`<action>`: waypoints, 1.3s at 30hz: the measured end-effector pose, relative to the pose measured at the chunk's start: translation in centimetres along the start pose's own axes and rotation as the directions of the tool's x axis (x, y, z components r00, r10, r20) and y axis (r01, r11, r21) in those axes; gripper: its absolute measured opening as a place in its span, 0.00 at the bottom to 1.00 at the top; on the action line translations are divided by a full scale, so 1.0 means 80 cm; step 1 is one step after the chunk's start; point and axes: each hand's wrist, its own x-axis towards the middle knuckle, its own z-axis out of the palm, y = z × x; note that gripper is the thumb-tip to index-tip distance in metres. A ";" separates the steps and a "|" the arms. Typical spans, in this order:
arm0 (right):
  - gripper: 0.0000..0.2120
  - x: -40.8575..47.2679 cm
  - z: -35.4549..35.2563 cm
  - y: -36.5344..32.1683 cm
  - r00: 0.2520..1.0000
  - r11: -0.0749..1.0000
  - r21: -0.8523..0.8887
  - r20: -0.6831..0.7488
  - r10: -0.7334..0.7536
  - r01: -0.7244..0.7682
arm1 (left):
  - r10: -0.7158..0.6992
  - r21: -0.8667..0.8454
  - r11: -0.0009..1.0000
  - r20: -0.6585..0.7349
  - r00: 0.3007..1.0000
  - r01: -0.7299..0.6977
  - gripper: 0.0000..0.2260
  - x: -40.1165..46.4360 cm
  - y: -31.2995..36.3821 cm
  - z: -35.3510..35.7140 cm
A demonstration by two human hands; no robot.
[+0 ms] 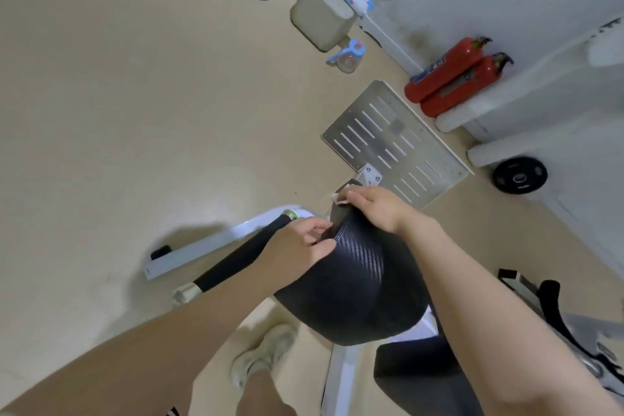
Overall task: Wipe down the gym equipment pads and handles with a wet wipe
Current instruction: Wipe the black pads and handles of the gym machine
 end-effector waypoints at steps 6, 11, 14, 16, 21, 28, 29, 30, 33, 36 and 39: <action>0.20 -0.035 -0.006 -0.004 0.954 0.954 -0.036 0.041 -0.296 0.297 | -0.042 0.045 0.998 0.037 0.998 0.041 0.10 0.009 0.003 -0.006; 0.21 -0.044 -0.009 0.010 0.871 0.873 0.023 0.054 -0.488 0.488 | -0.062 0.049 0.997 0.038 0.997 0.060 0.08 0.007 0.014 -0.008; 0.24 -0.011 -0.006 0.029 0.861 0.865 0.022 0.093 -0.501 0.501 | -0.075 0.061 0.995 0.026 0.997 0.073 0.19 0.007 0.020 -0.003; 0.23 0.016 -0.008 0.047 0.888 0.893 0.036 0.094 -0.451 0.449 | -0.084 0.073 0.994 0.026 0.996 0.082 0.19 0.007 0.026 0.002; 0.19 0.080 -0.010 0.093 0.946 0.954 0.024 0.119 -0.300 0.300 | -0.127 0.052 0.990 -0.010 0.992 0.128 0.10 0.024 0.031 0.012; 0.20 0.079 -0.007 0.085 0.909 0.916 0.082 0.115 -0.400 0.393 | -0.239 -0.005 0.971 -0.054 0.969 0.239 0.16 0.047 0.032 0.016; 0.20 0.063 -0.006 0.077 0.872 0.875 0.113 0.096 -0.481 0.470 | -0.242 0.011 0.970 -0.051 0.969 0.243 0.19 0.048 0.033 0.016; 0.22 0.047 -0.006 0.070 0.829 0.831 0.125 0.081 -0.553 0.542 | -0.243 0.023 0.969 -0.049 0.969 0.244 0.21 0.048 0.034 0.016; 0.25 0.025 -0.004 0.064 0.745 0.752 0.089 0.097 -0.659 0.653 | -0.259 0.002 0.966 -0.070 0.963 0.260 0.22 0.046 0.036 0.014; 0.27 0.043 -0.004 0.075 0.747 0.754 0.104 0.101 -0.657 0.648 | -0.271 0.007 0.962 -0.041 0.962 0.271 0.22 0.049 0.036 0.014; 0.28 0.078 0.001 0.095 0.813 0.817 0.090 0.090 -0.576 0.569 | -0.270 0.043 0.962 0.003 0.963 0.269 0.25 0.063 0.039 0.016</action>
